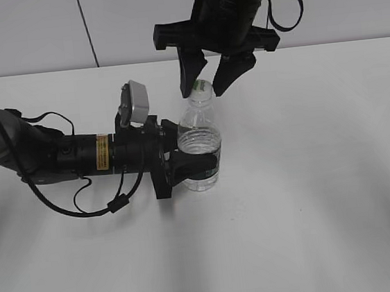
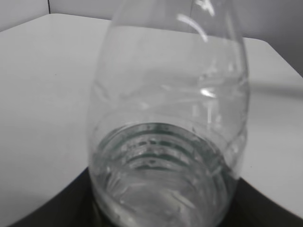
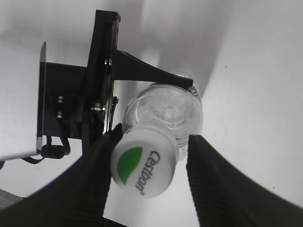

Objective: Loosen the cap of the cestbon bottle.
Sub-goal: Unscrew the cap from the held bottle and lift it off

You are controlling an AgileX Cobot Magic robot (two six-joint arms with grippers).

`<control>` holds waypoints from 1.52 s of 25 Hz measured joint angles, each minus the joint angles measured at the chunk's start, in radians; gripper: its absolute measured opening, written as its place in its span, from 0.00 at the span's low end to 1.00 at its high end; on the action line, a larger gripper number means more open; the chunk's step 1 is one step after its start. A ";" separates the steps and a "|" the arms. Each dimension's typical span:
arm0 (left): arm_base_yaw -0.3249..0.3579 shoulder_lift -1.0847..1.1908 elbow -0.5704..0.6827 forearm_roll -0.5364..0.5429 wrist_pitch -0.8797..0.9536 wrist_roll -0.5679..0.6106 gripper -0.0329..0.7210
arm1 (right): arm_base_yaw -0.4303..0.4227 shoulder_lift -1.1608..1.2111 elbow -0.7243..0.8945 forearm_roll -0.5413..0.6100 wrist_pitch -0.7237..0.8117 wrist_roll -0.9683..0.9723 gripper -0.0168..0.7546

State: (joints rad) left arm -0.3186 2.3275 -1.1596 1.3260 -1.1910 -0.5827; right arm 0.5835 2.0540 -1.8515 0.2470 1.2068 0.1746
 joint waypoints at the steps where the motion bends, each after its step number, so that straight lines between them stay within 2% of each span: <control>1: 0.000 0.000 0.000 0.000 0.000 0.000 0.55 | 0.000 0.001 -0.002 0.000 0.000 0.000 0.53; 7: -0.001 0.000 0.000 0.000 0.000 0.000 0.55 | 0.002 0.001 -0.009 0.000 0.002 0.000 0.42; 15: -0.001 0.000 0.000 0.000 0.000 0.001 0.55 | 0.002 0.001 -0.009 -0.001 0.004 -0.034 0.42; 29: -0.001 0.000 0.000 0.000 0.001 0.001 0.55 | 0.002 0.001 -0.011 0.000 0.004 -0.726 0.42; 38: -0.001 0.000 0.000 0.006 0.001 0.003 0.55 | 0.002 0.001 -0.012 0.006 0.010 -1.067 0.42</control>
State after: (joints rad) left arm -0.3194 2.3275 -1.1596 1.3324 -1.1902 -0.5794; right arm 0.5855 2.0548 -1.8637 0.2533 1.2168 -0.8929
